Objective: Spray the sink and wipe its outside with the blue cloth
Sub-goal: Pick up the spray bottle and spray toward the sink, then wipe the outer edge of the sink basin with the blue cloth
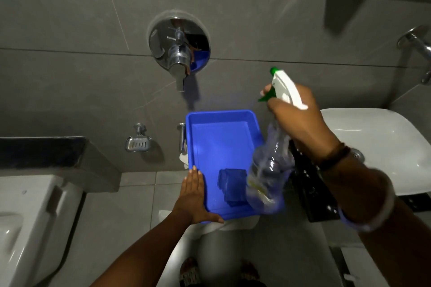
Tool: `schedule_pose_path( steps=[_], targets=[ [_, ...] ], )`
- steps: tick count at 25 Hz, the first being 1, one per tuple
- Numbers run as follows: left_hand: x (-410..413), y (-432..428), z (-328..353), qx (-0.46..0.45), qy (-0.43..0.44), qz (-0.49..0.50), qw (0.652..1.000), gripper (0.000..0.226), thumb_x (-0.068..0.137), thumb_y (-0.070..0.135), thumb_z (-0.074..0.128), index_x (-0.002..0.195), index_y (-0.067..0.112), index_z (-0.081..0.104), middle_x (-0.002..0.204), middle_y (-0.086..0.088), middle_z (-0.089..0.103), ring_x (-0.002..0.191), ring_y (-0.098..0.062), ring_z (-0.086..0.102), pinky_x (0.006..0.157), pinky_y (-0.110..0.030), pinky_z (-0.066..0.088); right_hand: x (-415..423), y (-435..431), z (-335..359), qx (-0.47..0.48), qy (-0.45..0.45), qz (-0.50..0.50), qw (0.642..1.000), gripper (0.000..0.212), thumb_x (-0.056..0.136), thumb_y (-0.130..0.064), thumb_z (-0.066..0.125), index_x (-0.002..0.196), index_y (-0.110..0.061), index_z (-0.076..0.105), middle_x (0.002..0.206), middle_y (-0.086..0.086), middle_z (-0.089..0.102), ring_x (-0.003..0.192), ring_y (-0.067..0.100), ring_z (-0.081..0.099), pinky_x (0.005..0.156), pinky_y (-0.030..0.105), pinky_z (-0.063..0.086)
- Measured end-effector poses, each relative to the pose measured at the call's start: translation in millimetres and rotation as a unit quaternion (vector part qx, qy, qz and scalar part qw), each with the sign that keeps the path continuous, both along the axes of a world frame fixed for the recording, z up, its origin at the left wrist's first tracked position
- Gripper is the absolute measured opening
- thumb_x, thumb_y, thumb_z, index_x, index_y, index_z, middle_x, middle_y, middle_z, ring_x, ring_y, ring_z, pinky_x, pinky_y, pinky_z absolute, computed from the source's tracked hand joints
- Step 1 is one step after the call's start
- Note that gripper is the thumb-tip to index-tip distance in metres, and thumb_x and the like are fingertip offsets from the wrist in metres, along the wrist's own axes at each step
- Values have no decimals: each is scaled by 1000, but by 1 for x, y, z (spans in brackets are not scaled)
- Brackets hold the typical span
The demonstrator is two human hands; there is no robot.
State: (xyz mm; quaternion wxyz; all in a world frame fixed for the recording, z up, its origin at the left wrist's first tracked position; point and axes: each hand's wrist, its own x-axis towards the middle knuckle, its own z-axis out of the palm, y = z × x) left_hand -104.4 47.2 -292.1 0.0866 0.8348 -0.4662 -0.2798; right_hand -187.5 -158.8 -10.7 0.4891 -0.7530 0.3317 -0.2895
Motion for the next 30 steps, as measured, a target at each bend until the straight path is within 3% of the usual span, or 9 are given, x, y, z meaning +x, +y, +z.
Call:
schedule_pose_path(
  steps=[6,12,14,17,19,22,25,28,30],
  targets=[
    [1,-3,2,-1,0,0,1000,159,47,94,58,151,1,-20,158,-19,-31,145,-35,-31,120,-44,-13,93,-30,-58,-53,-35,-40,997,29,77,6,52,104,3,64,93,23,66,73,21,52,68,29,44],
    [2,-3,-1,14,8,-4,1000,159,49,91,61,150,0,-20,155,-19,-35,144,-36,-31,121,-46,-13,132,-33,-134,-16,-12,-58,998,29,83,7,50,110,7,59,93,26,62,78,23,51,61,6,40],
    [3,-7,-4,0,-1,1,1000,155,52,92,57,151,1,-18,154,-16,-34,145,-34,-31,121,-45,-13,142,-35,-140,-2,-15,-39,999,29,83,2,51,110,6,59,87,19,57,76,22,49,66,21,45],
    [2,-19,-7,-62,-18,-11,998,125,74,80,53,155,4,-3,163,-13,-17,152,-30,-15,121,-39,-11,135,-44,-150,22,28,-7,999,39,80,-10,67,118,-3,58,100,11,56,87,20,53,86,36,50],
    [-3,-38,-5,-106,23,52,993,97,87,62,57,154,4,17,164,-14,13,152,-30,12,123,-37,2,104,-45,-174,19,73,-10,997,57,77,-17,76,128,-5,53,122,12,53,111,21,54,103,34,44],
    [-11,-72,-4,-113,145,241,953,56,89,36,68,129,-1,53,132,-23,58,124,-39,53,103,-41,39,34,-38,-238,28,276,-26,960,65,77,-16,75,132,4,48,135,26,49,127,37,48,108,42,39],
    [-18,-97,-12,-92,225,333,911,25,82,20,74,91,2,60,94,-19,67,97,-40,64,81,-45,50,-17,-17,-287,139,465,-24,874,69,76,-29,76,130,4,50,138,25,52,126,36,52,102,41,44],
    [-17,-113,-18,-50,264,408,873,23,78,21,78,86,3,66,94,-18,71,93,-31,67,79,-38,52,-25,-11,-301,194,470,-14,861,66,80,-28,74,131,6,49,139,23,52,127,34,52,100,38,43],
    [-15,-115,-22,-41,306,441,843,23,75,15,81,68,9,60,82,-16,65,81,-27,63,72,-34,48,-23,-15,-299,247,455,-8,855,58,82,-19,70,130,6,50,137,22,54,125,33,54,94,35,46]
  ],
)
